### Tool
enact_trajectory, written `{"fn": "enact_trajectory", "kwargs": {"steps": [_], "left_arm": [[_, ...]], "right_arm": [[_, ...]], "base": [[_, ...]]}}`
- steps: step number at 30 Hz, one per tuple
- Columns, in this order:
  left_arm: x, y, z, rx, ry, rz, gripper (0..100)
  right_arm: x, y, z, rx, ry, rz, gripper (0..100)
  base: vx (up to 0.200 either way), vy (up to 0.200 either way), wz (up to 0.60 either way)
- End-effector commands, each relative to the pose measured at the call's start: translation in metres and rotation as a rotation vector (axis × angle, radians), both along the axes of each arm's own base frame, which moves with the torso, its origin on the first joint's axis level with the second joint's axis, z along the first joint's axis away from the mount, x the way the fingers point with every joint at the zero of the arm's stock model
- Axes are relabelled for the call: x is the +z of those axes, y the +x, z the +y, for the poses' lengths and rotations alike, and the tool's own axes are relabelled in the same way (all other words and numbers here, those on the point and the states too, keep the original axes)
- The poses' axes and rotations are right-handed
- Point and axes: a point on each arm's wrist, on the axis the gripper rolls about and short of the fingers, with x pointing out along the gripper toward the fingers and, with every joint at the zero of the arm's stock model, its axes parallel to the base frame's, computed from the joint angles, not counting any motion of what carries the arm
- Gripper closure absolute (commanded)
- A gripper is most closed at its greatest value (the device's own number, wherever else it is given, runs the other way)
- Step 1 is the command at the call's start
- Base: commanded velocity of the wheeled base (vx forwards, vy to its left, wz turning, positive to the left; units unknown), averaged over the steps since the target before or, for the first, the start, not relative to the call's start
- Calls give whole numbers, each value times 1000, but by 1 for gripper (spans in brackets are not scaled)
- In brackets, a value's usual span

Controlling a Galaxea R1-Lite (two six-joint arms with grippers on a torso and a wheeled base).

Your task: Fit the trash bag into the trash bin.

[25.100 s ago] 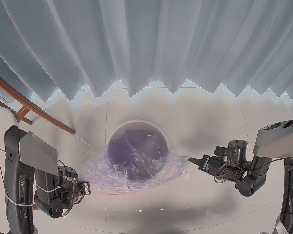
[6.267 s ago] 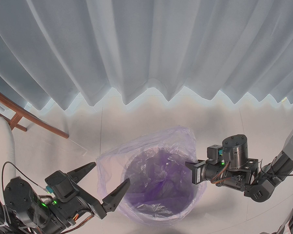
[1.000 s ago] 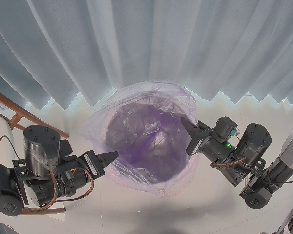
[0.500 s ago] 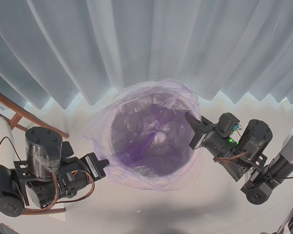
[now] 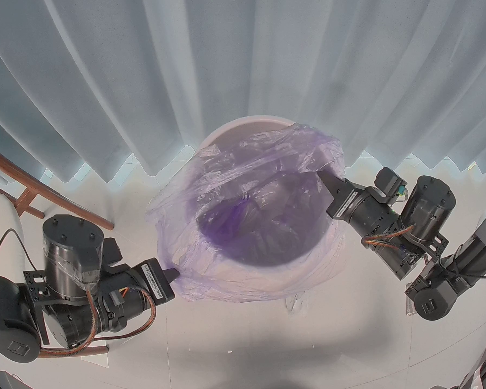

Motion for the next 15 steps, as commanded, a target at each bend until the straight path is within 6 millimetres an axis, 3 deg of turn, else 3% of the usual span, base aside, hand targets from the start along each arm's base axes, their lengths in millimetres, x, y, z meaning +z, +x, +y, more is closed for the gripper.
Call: {"fn": "enact_trajectory", "kwargs": {"steps": [1,6,15], "left_arm": [[-4,-2,2,-12,39,-9,100],[0,0,3,46,47,-62,100],[8,-4,6,67,34,-169,100]], "right_arm": [[13,-13,7,75,72,53,100],[15,-24,8,137,80,136,100],[11,-24,7,150,74,218,100]], "base": [[0,0,0],[0,0,0],[0,0,0]]}}
